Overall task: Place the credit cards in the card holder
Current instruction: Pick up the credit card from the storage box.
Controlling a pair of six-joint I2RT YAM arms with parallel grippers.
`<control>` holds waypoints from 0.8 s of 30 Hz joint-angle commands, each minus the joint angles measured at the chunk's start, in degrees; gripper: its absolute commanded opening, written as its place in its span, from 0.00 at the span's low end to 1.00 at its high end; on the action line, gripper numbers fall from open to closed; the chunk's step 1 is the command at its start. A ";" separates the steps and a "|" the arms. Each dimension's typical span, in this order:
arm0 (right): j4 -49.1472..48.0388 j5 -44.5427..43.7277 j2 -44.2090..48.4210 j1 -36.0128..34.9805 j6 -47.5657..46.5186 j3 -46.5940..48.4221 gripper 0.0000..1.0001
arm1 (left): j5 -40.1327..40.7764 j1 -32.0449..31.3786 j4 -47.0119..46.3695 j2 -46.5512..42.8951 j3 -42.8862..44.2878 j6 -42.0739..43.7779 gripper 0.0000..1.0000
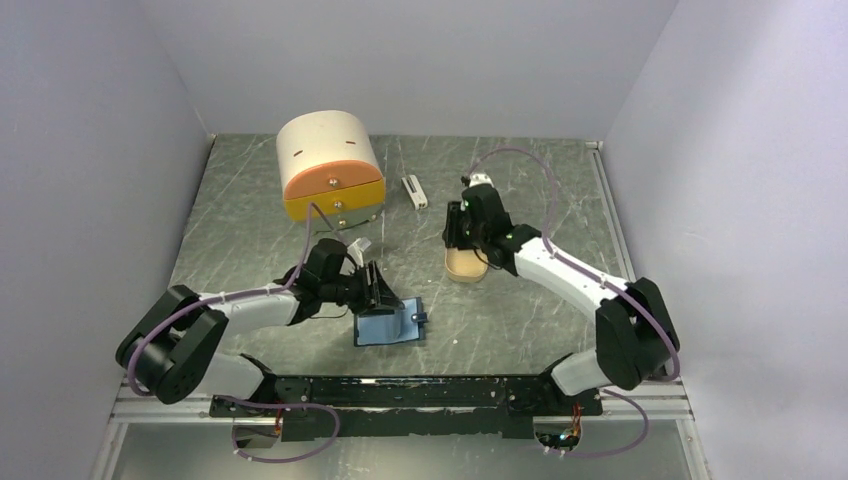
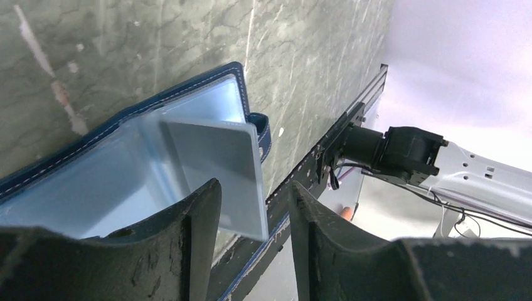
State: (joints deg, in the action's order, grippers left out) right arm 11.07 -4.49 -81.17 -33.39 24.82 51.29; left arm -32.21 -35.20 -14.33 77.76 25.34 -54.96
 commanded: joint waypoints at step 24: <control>5.31 4.92 -18.76 9.09 -51.34 17.30 0.49 | 14.02 -0.83 22.68 -12.49 7.26 7.34 0.50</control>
State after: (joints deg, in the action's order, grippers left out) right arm 17.50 2.96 -100.22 -24.27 -18.76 69.38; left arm -22.96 -36.51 1.69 68.55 31.46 -49.71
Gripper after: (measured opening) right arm 0.480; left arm 0.495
